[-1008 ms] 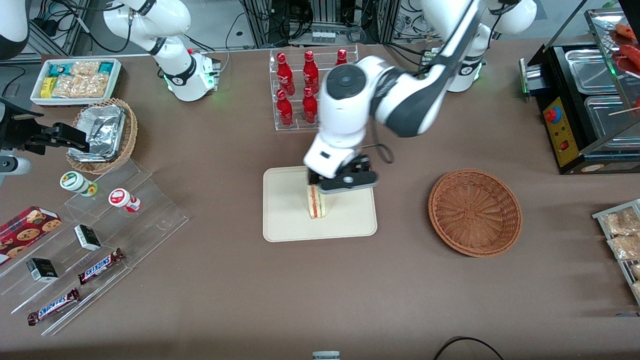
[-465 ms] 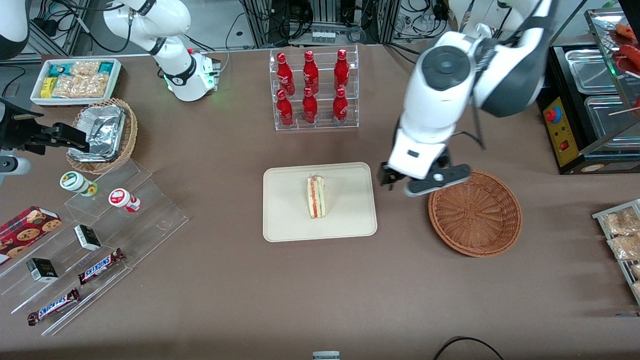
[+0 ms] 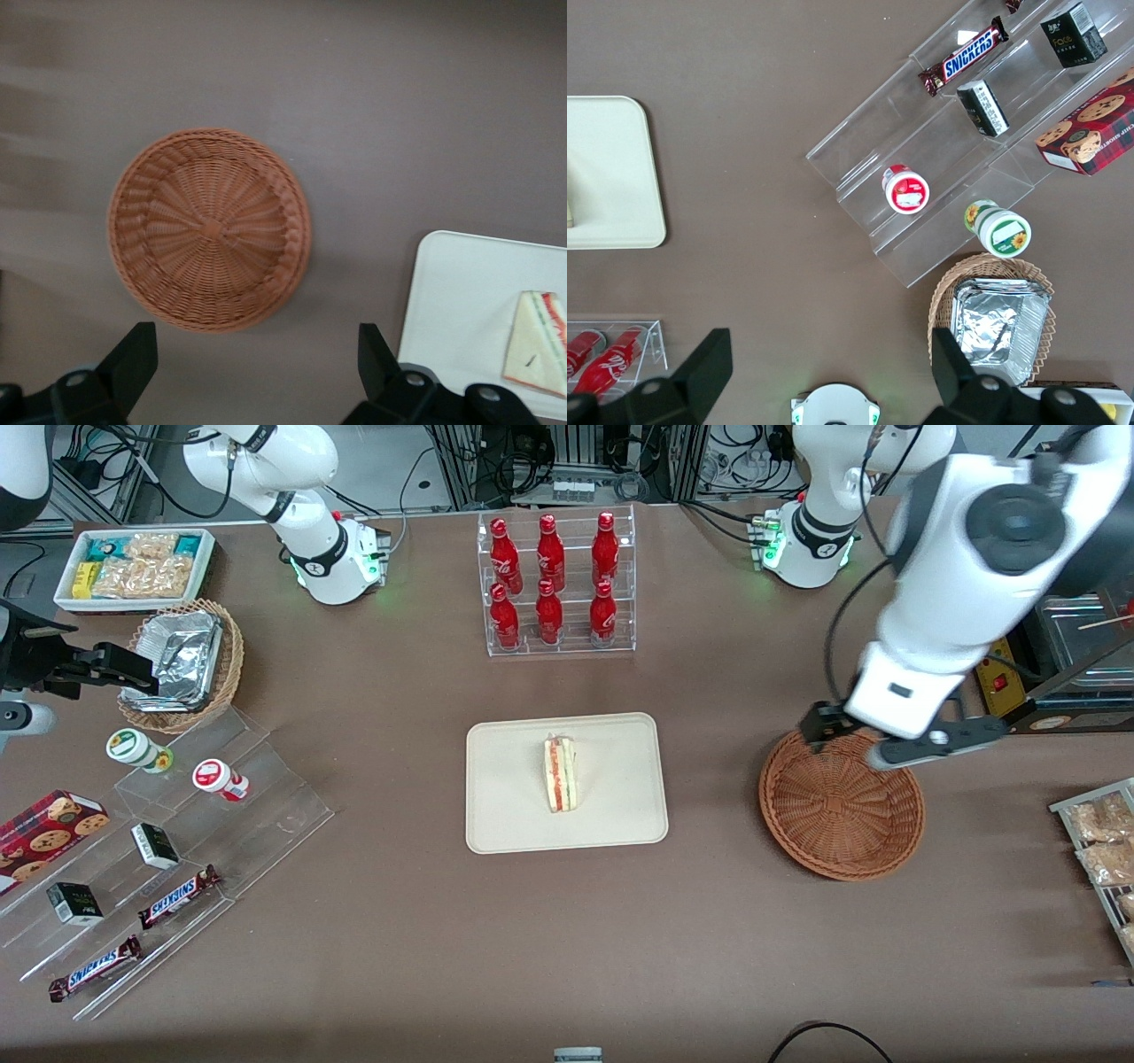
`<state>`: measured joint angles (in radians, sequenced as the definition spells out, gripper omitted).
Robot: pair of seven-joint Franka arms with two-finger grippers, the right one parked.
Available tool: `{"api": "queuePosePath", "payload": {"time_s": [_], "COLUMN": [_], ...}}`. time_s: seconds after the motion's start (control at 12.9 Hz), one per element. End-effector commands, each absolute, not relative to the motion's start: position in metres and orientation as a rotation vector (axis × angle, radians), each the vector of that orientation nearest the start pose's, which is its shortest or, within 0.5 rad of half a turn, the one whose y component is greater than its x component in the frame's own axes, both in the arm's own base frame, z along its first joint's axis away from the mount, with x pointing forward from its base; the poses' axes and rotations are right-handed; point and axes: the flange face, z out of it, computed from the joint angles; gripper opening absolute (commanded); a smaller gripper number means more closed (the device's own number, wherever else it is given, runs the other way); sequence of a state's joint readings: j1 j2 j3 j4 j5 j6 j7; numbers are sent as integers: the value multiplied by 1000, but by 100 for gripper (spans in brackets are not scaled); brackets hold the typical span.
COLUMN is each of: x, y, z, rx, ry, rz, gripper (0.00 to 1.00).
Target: Place sandwich from basket to tray
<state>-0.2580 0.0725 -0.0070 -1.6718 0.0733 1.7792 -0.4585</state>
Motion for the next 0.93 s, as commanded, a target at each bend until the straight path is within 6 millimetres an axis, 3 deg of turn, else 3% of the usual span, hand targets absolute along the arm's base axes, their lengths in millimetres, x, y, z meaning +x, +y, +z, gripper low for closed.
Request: {"api": "queuePosePath", "payload": {"time_s": [0.0, 0.23, 0.54, 0.85], "x": [557, 547, 532, 537], "y": [-97, -60, -14, -4], "z": [568, 587, 597, 606], "rx": [-3109, -3151, -3169, -3171], "ry": [-201, -150, -53, -26], "rz": [-32, -21, -23, -41], "gripper": [100, 100, 100, 100]}}
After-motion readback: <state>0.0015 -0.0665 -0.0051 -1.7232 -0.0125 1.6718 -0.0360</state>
